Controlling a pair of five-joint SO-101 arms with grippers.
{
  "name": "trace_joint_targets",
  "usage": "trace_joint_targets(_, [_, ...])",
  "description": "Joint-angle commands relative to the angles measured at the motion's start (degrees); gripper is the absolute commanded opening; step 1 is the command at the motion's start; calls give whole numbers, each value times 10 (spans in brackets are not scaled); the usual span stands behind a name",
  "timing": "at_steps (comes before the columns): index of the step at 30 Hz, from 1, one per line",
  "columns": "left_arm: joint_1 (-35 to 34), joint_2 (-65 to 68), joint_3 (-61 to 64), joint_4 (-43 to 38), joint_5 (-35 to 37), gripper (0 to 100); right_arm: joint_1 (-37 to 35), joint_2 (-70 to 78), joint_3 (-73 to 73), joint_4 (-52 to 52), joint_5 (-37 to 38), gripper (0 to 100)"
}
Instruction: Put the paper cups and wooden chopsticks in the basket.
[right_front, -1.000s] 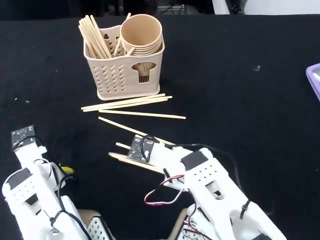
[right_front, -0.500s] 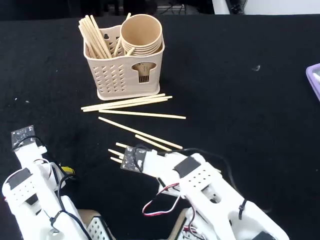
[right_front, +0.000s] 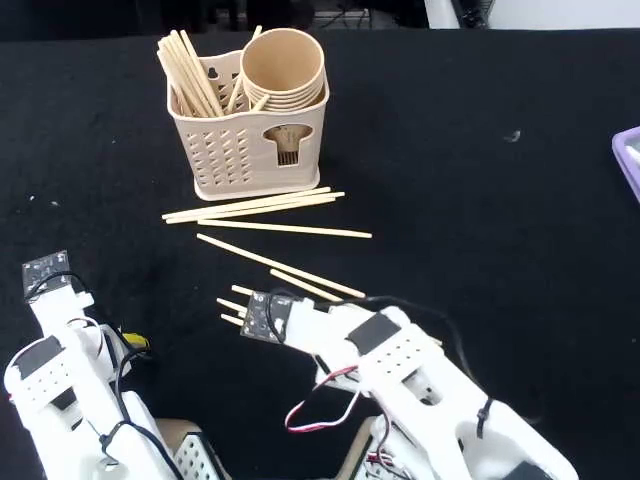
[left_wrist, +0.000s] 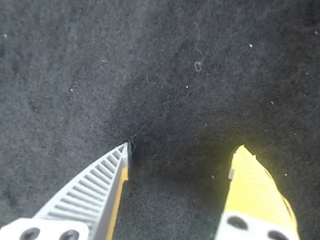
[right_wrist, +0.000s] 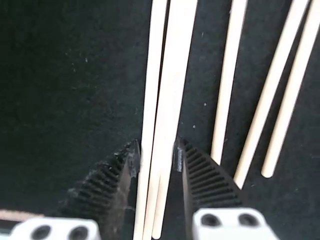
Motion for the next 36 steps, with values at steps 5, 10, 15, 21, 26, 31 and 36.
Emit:
trace_joint_targets(5, [-8,-8,3,-4,5,321,-7,90,-75,-18,-25,10])
trace_joint_targets(10, [-6,-8,3,-4,5,321,-6,7,-84,39,-31,10])
trace_joint_targets(15, [-5,-8,3,-4,5,321,11,-93,-130,123,-30,10])
trace_joint_targets(21, [-5,-8,3,-4,5,321,80,-142,-182,127,-31,11])
trace_joint_targets(26, [-5,-8,3,-5,5,321,92,-142,-206,78,-75,11])
trace_joint_targets(31, [-5,-8,3,-4,5,321,55,-141,-204,7,-129,11])
trace_joint_targets(36, [-4,-8,3,-4,6,321,-4,-112,-189,-100,-174,11])
